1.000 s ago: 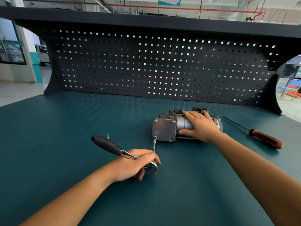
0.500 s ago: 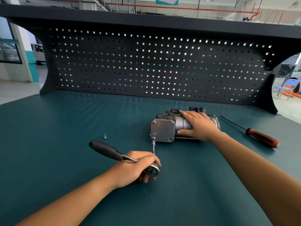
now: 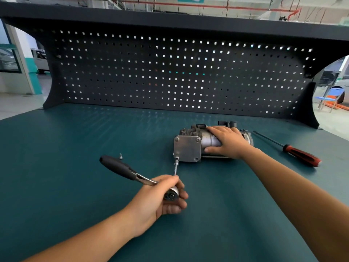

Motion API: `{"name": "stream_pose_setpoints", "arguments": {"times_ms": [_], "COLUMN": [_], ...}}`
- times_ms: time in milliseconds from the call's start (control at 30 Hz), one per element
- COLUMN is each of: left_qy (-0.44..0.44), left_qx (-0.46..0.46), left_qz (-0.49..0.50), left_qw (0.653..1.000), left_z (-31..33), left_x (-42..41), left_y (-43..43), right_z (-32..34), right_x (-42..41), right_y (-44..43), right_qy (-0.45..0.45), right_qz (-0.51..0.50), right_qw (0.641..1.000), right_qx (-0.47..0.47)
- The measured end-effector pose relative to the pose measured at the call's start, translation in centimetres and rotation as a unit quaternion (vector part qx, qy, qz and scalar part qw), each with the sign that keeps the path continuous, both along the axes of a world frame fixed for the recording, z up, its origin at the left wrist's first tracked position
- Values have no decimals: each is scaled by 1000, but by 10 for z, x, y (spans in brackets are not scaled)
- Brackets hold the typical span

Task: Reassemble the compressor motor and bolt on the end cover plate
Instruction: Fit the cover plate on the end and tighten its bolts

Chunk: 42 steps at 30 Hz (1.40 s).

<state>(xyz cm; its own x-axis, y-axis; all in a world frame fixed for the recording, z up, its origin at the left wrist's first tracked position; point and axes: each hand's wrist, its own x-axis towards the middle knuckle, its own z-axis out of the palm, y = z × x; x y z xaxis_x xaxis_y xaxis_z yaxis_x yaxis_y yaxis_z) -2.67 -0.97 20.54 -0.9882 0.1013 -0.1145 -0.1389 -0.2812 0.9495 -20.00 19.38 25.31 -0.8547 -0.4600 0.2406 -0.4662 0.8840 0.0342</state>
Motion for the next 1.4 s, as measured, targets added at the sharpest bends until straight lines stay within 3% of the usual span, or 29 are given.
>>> {"name": "stream_pose_setpoints", "arguments": {"times_ms": [100, 267, 367, 433, 567, 633, 700, 767, 900, 1067, 1300, 1400], "left_qy": [12, 13, 69, 106, 130, 125, 115, 106, 70, 29, 30, 42], "left_qx": [-25, 12, 49, 13, -35, -37, -42, -37, -6, 97, 34, -32], "left_qz": [-17, -22, -115, -137, -15, 72, 157, 224, 320, 334, 323, 299], "left_qw": [999, 1000, 990, 985, 991, 989, 980, 968, 945, 937, 945, 953], "left_z": [-1, 7, 9, 6, 5, 10, 17, 28, 19, -1, 1, 0], "left_x": [3, 12, 36, 49, 50, 39, 17, -13, -54, -56, -64, -66], "left_y": [2, 1, 8, 11, -7, -26, -52, -80, -131, -154, -151, -148], "right_z": [-1, 0, -2, -3, -1, -2, -6, -14, -41, -54, -57, -56], "right_x": [0, 0, -3, -5, -2, 6, 22, 39, 59, 52, 41, 48], "right_y": [0, 0, 0, -3, -8, -11, -24, -52, -133, -212, -251, -238], "right_qy": [-1, -10, 0, 3, -3, 21, 109, 187, 22, -142, -111, -119], "right_qz": [-2, -4, -11, -24, -30, -10, 40, 91, 130, 62, 52, 87], "right_qw": [1000, 1000, 1000, 1000, 998, 990, 963, 945, 968, 959, 975, 954], "right_qx": [2, -13, -19, -19, -46, -142, -242, -254, -213, -235, -184, -262]}}
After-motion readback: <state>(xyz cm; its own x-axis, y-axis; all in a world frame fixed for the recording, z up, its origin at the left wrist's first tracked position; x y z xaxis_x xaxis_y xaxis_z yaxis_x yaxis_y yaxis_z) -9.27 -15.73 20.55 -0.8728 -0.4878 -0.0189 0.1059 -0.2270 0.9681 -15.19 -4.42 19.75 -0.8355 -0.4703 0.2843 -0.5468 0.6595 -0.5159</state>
